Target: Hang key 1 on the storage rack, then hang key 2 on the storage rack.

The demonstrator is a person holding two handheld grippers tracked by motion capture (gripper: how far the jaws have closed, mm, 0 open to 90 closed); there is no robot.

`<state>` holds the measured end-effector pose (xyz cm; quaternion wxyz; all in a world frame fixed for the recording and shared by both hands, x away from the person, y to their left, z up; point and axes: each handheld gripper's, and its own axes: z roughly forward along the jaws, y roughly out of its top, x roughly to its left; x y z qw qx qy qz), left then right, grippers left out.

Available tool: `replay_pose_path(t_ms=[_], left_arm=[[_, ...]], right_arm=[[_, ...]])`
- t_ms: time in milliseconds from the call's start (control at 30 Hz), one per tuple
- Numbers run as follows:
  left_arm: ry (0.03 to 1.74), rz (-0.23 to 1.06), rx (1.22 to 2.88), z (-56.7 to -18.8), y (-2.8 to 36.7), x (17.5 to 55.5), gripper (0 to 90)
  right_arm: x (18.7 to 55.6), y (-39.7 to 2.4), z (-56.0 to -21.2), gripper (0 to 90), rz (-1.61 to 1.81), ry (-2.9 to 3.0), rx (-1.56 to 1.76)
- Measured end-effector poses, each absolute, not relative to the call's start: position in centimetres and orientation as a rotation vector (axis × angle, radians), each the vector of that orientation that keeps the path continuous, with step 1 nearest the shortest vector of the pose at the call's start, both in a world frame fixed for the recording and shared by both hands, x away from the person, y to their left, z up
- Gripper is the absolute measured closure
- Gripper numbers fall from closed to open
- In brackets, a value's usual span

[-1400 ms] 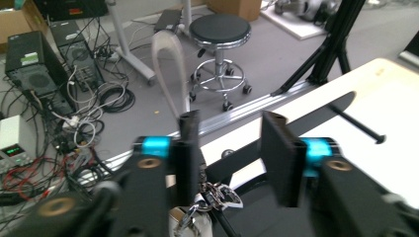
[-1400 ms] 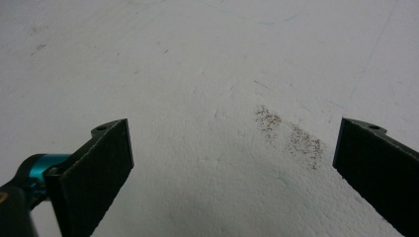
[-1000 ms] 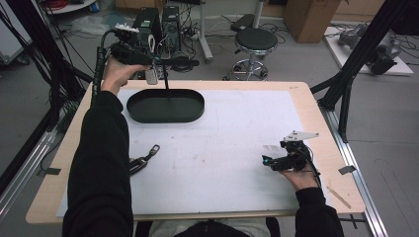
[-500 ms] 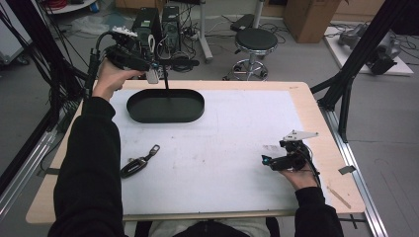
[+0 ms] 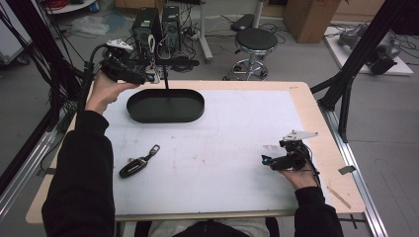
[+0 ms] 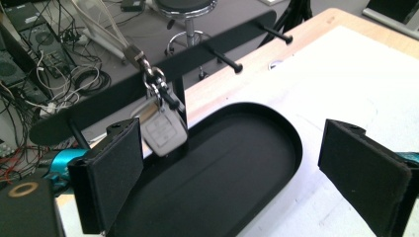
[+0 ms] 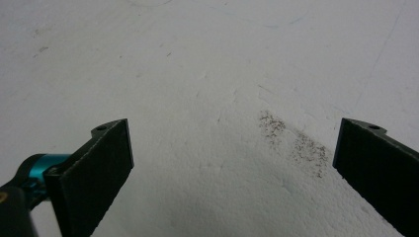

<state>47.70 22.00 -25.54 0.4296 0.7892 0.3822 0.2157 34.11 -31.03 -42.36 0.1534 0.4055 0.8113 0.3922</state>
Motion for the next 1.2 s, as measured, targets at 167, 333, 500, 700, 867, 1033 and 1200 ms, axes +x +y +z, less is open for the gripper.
replay_pose_path(t_ms=[167, 333, 500, 700, 867, 1033, 1200], left_arm=[[0.957, 0.530, 1.964, -26.3, 22.3, 46.7, 10.6], [0.957, 0.513, 1.973, -27.4, 22.5, 45.6, 10.6], [0.943, 0.489, 2.016, -29.0, 22.6, 44.3, 10.6], [0.920, 0.456, 2.080, -30.5, 21.9, 42.8, 10.6], [0.884, 0.432, 2.133, -31.4, 21.1, 41.7, 10.6], [0.866, 0.410, 2.167, -32.5, 20.5, 40.6, 10.6], [0.866, 0.400, 2.199, -33.5, 20.2, 39.8, 10.6]], right_arm=[[34.1, -31.0, -42.4, 1.1, 1.123, 2.329, 1.165], [34.1, -31.0, -42.4, 1.0, 1.122, 2.330, 1.164], [34.1, -31.0, -42.4, 1.0, 1.119, 2.330, 1.166], [34.2, -31.0, -42.4, 1.0, 1.122, 2.327, 1.164], [34.2, -31.1, -42.4, 1.0, 1.123, 2.325, 1.174], [34.2, -31.0, -42.4, 1.0, 1.119, 2.330, 1.166], [34.2, -31.0, -42.4, 1.0, 1.117, 2.332, 1.167]])
